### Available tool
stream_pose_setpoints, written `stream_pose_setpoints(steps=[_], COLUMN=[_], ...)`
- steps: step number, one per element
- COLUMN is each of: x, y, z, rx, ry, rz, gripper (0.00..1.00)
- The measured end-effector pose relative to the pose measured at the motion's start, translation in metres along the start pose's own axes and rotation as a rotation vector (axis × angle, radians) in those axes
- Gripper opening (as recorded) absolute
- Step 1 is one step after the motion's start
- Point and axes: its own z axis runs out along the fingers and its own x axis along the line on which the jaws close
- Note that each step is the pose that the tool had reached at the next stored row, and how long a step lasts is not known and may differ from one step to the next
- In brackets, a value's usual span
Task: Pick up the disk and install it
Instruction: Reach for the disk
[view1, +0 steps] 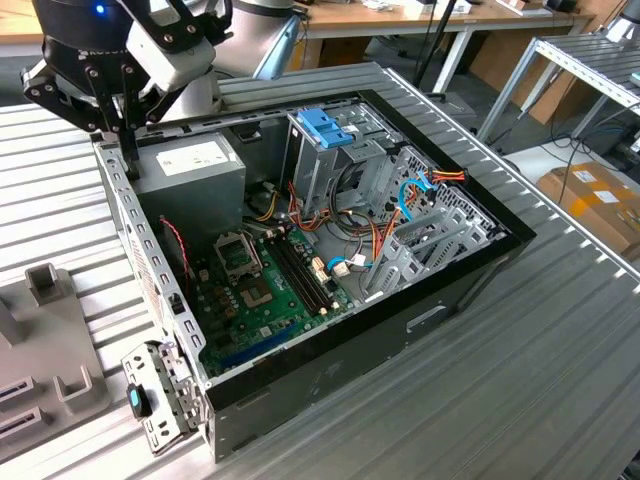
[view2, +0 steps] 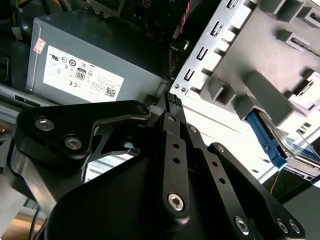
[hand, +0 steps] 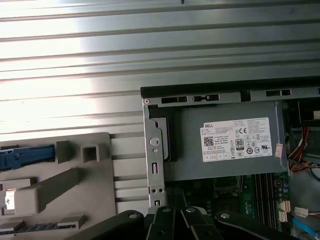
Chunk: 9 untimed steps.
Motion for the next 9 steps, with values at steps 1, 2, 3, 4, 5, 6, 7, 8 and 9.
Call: stream_pose_setpoints(steps=[1, 2, 3, 4, 5, 6, 7, 8, 9], x=[0.0009, 0.0022, 0.003, 0.0048, 0.0061, 0.0069, 0.0078, 0.0092, 0.0101], y=[-0.0001, -0.0002, -0.0002, -0.0003, -0.0004, -0.0005, -0.0006, -0.0007, -0.0007], z=[0.0, 0.0, 0.0, 0.0, 0.0, 0.0, -0.0001, 0.0, 0.0], rx=[-0.0001, 0.0, 0.0, -0.0001, 0.0, 0.0, 0.0001, 0.0, -0.0001], ry=[0.0, 0.0, 0.0, -0.0001, 0.0, 0.0, 0.0, 0.0, 0.0], rz=[0.0, 0.0, 0.0, 0.0, 0.0, 0.0, 0.0, 0.0, 0.0], gripper=[0.11, 0.11, 0.11, 0.11, 0.11, 0.11, 0.11, 0.11, 0.11])
